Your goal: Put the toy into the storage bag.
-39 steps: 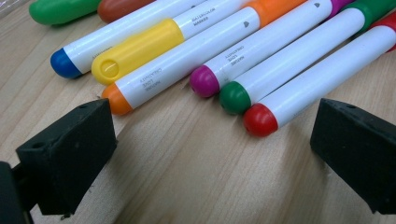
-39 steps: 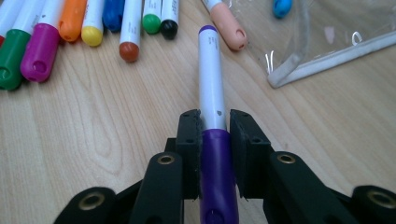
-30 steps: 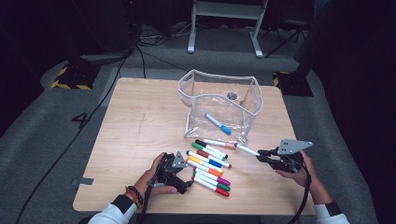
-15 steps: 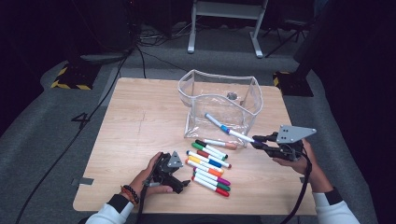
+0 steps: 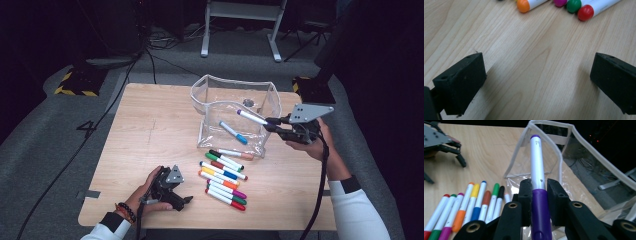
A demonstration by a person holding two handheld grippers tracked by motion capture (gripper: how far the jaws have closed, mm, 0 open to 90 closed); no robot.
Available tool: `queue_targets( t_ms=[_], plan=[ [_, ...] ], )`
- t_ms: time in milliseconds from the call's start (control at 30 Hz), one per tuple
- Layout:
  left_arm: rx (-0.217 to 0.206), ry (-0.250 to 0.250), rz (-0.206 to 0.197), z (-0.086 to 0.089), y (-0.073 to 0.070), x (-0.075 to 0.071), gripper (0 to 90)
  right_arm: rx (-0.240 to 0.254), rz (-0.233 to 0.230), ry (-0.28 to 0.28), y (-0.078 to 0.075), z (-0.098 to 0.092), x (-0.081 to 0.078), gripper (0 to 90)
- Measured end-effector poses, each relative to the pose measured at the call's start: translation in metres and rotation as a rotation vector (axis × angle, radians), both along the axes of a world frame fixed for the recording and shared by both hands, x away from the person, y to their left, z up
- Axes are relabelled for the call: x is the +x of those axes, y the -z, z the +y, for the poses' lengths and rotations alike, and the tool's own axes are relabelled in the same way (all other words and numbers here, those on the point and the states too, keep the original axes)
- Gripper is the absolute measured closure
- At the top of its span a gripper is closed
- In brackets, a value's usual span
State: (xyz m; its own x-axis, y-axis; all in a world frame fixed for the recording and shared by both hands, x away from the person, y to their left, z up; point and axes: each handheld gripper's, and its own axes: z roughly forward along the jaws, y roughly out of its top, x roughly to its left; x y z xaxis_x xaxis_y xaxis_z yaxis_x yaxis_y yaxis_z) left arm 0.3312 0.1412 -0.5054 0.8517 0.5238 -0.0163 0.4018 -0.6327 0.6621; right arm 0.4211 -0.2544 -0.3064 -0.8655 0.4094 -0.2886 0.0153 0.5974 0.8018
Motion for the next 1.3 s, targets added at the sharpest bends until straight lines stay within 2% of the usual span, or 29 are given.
queue_targets(
  t_ms=[233, 433, 700, 867, 1000, 1133, 1200, 1267, 1300],
  plan=[
    [0.002, 0.003, -0.002, 0.001, 0.000, 0.000, 0.5, 0.018, 0.010, 0.037, -0.012, 0.004, 0.029, 74.4],
    [0.001, 0.008, 0.002, 0.001, 0.000, 0.001, 0.4, -0.018, 0.036, 0.077, -0.014, 0.014, 0.059, 74.4],
    [0.002, 0.009, 0.001, 0.001, 0.000, 0.001, 0.4, -0.073, 0.089, 0.127, -0.002, 0.032, 0.092, 74.4],
    [-0.002, 0.004, 0.000, 0.000, 0.000, 0.001, 0.5, -0.108, 0.142, 0.163, 0.007, 0.040, 0.108, 74.4],
    [-0.001, 0.004, -0.001, 0.000, 0.000, 0.001, 0.5, -0.184, 0.198, 0.167, 0.018, 0.049, 0.116, 74.3],
    [-0.002, 0.004, -0.001, 0.000, 0.000, 0.001, 0.5, -0.223, 0.251, 0.156, 0.026, 0.052, 0.120, 74.3],
    [-0.001, 0.004, -0.001, 0.000, 0.000, 0.001, 0.5, -0.268, 0.296, 0.105, 0.029, 0.055, 0.120, 74.2],
    [-0.001, 0.004, -0.001, 0.000, 0.000, 0.001, 0.5, -0.292, 0.318, 0.078, 0.028, 0.056, 0.118, 74.2],
    [-0.001, 0.004, -0.001, 0.000, 0.000, 0.001, 0.5, -0.305, 0.349, 0.057, 0.029, 0.057, 0.118, 74.1]
  ],
)
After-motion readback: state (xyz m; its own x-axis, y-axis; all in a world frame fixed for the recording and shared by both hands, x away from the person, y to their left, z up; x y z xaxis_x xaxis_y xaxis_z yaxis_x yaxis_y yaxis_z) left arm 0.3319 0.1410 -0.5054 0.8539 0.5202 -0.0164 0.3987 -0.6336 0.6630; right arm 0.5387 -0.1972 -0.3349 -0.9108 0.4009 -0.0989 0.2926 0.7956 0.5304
